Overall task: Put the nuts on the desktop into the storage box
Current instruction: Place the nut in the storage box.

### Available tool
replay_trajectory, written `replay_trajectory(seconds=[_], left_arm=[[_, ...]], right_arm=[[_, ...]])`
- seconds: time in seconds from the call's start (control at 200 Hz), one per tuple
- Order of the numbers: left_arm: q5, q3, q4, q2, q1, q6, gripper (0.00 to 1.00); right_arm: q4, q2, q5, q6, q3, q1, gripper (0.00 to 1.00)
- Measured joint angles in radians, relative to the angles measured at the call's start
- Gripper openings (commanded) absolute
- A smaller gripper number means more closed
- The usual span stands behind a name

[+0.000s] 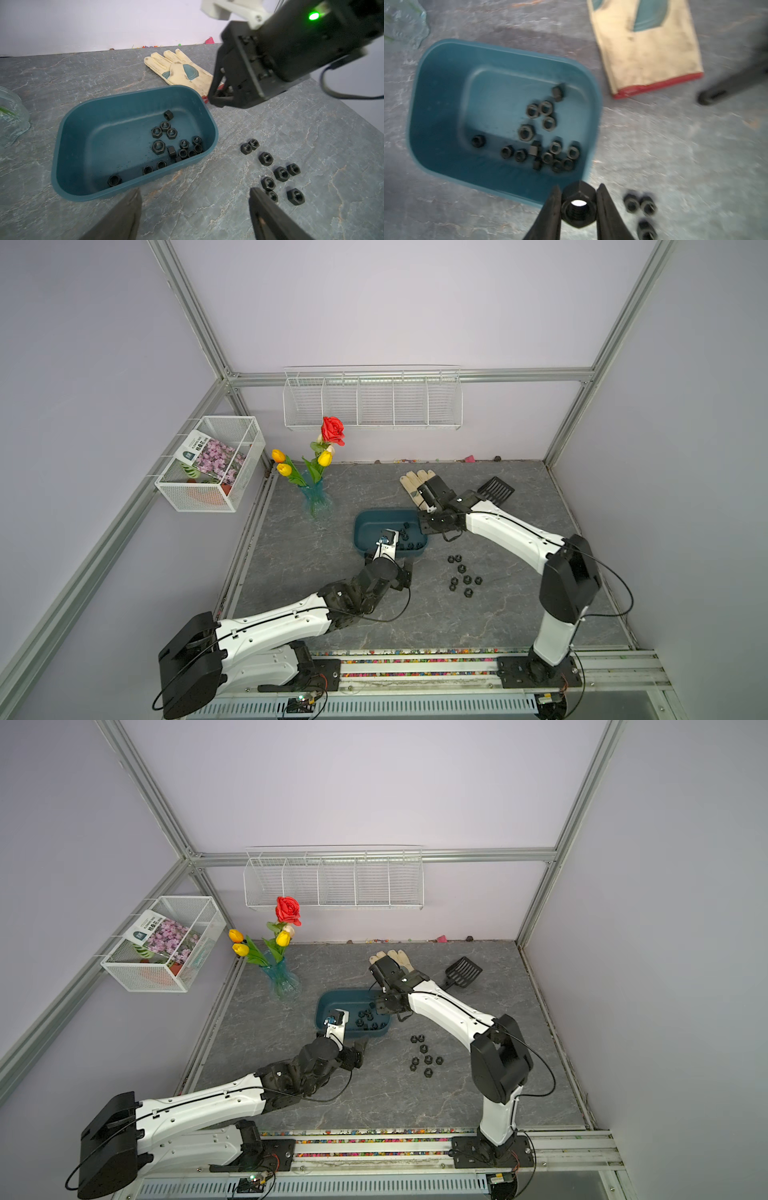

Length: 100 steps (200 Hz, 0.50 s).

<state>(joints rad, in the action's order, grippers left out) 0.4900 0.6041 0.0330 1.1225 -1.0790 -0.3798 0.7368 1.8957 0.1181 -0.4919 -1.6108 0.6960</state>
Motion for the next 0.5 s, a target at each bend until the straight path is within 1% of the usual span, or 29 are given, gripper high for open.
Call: replay_trajectory(seconds=[0.245,0.5], left_arm=[[-0.001,-0.032,0.02,-0.011,0.035,0.0,0.83],[-0.024,-0.069,0.042,-0.011,0.069,0.0,0.83]], right_arm=[[0.037,0.219,-0.043,0.03,-0.217,0.031,0.18],[0.055,0.376,-0.098,0.056,-0.353,0.031,0.18]])
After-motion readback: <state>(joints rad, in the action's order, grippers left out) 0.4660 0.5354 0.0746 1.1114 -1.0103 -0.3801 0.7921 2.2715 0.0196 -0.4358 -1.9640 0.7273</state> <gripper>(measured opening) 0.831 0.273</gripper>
